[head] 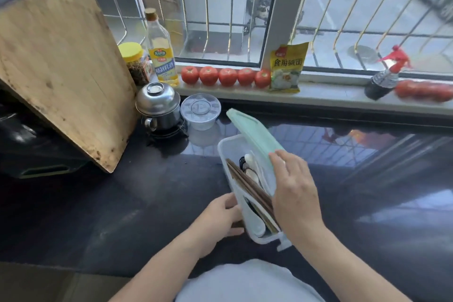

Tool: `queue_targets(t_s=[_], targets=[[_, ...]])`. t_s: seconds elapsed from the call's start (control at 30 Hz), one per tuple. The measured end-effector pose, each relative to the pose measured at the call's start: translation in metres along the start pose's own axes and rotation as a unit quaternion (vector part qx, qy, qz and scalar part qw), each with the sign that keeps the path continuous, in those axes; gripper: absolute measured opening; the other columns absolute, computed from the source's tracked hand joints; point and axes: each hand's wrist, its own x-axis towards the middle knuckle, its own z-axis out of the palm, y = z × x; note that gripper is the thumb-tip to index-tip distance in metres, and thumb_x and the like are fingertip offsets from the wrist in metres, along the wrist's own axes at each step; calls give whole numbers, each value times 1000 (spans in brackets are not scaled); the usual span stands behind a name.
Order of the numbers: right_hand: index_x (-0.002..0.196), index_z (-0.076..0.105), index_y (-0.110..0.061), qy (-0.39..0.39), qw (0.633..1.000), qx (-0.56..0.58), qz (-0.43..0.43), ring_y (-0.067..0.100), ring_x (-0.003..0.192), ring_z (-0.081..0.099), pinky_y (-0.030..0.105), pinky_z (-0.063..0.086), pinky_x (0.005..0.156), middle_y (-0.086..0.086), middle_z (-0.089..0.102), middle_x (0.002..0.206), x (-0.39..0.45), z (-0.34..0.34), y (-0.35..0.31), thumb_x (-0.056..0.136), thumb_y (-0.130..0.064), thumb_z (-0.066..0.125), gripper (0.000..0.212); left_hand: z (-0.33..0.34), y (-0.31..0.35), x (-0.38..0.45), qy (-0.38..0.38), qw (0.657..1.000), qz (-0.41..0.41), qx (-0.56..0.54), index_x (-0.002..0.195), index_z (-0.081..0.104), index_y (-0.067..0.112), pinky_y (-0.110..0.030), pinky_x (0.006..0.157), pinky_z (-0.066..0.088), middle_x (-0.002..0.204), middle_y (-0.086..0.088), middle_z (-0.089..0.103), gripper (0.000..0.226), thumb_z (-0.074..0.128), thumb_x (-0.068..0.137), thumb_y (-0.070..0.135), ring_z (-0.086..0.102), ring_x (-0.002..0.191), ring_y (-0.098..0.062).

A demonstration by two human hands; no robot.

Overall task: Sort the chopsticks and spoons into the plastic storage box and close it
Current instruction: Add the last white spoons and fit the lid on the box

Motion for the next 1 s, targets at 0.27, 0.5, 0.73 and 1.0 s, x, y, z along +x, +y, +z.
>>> queue_targets(t_s=[0.27,0.5,0.73,1.0], targets=[[143,55,-7,-128,988,-32,-83,35,137,48,57,41,110,9,54,146,-88,8,21,84,0,54,59,27,27,32,30,990,-60,-123,127,68,27,-55,84,62,111,3,78,47,38,106,57,76,98,-30],[143,55,-12,-151,982,-72,-83,32,138,47,56,41,110,6,54,147,-107,-3,53,89,-29,62,57,51,22,61,-12,998,-48,-24,136,49,21,-40,79,64,127,1,69,33,53,106,34,76,100,-25],[146,51,-14,-160,982,-83,-56,25,146,39,46,30,121,2,47,154,-135,-9,50,95,-21,59,53,36,55,89,87,889,230,386,162,1,29,-41,118,30,165,-2,11,86,58,97,28,20,151,-25],[140,57,-15,-93,993,-71,11,25,144,42,46,32,120,5,50,152,-175,-35,118,82,4,39,63,109,58,115,72,773,184,603,162,7,27,-51,118,24,165,-10,5,85,34,95,72,14,145,-38]])
